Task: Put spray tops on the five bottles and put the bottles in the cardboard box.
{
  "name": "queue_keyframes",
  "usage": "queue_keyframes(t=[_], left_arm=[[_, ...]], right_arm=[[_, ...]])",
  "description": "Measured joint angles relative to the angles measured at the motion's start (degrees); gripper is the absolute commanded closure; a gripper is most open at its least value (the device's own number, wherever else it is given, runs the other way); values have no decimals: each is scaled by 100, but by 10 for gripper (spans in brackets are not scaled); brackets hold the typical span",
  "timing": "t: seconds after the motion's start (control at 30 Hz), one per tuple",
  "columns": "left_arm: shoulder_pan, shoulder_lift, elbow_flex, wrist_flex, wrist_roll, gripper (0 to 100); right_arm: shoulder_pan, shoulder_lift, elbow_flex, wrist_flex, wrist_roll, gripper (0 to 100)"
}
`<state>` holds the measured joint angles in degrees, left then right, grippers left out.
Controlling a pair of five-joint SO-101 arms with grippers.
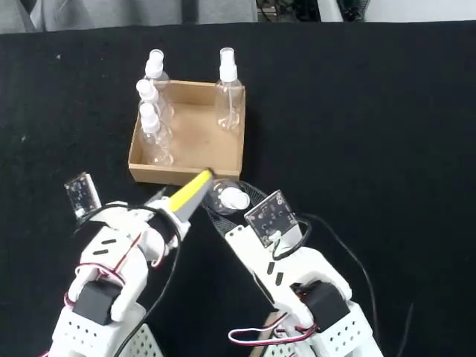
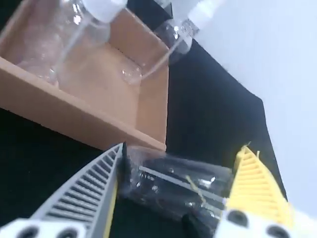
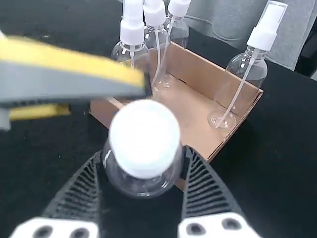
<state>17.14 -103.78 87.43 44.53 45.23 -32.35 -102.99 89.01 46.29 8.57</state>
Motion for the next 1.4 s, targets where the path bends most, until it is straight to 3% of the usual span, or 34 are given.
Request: queue_keyframes(t=[0.7, 0.93, 1.23, 1.4], left_arm=[[-1635, 0, -607, 246, -18, 683], [-1864, -26, -976, 536, -18, 835], [-1899, 0, -1002, 308, -18, 857], [-2356, 0, -1002, 97, -158, 953]], right_arm=[[0, 0, 0, 18, 0, 987], [0, 0, 0, 18, 0, 987], [0, 0, 53, 18, 0, 987], [0, 0, 53, 18, 0, 987]])
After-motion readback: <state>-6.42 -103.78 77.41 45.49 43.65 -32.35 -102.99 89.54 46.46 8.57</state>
